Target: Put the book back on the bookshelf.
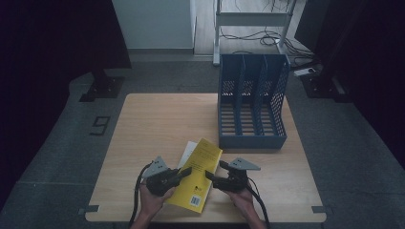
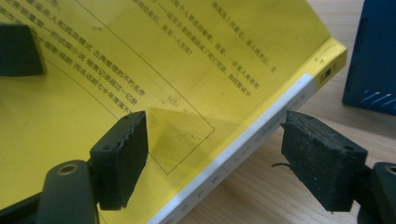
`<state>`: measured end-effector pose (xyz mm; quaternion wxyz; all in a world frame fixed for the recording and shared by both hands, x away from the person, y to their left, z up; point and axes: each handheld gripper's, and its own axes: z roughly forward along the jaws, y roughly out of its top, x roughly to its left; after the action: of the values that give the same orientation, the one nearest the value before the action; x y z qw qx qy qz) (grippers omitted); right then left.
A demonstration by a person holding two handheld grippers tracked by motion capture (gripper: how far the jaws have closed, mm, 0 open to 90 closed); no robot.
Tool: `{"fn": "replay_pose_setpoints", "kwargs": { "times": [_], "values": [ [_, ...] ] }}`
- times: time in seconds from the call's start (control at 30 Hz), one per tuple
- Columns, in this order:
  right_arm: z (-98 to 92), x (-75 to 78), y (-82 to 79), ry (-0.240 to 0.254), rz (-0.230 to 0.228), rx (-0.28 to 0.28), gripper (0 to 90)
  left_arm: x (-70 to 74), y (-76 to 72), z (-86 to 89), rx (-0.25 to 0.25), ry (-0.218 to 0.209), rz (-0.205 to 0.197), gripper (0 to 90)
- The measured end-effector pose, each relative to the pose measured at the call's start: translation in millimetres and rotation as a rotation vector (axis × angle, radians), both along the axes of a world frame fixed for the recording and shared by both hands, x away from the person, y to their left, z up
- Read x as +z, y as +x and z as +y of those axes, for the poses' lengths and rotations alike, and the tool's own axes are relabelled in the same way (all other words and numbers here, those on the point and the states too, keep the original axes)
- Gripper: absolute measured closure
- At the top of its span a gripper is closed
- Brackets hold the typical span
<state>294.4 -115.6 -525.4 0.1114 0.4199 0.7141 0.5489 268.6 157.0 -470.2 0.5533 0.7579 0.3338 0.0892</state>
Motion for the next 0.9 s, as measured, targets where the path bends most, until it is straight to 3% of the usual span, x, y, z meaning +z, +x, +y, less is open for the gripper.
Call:
{"fn": "replay_pose_setpoints", "kwargs": {
  "times": [0.27, 0.5, 0.63, 0.9],
  "values": [
    [2.1, -2.1, 2.3, 0.020, 0.017, 0.025, 18.5, 3.5, -2.3, 1.7, -0.010, -0.012, -0.006, 86.4],
    [0.1, -5.6, 5.6, 0.088, 0.043, 0.065, 16.3, 5.7, -5.8, -1.9, -0.035, -0.005, -0.012, 86.4],
    [0.3, -5.5, 4.2, 0.078, 0.042, 0.057, 16.6, 4.5, -2.7, 1.1, -0.046, -0.022, 0.006, 86.4],
    [1.7, -1.7, -0.1, 0.045, 0.022, 0.049, 17.1, 5.0, -2.1, 4.2, -0.067, -0.013, 0.002, 86.3]
  ]
}}
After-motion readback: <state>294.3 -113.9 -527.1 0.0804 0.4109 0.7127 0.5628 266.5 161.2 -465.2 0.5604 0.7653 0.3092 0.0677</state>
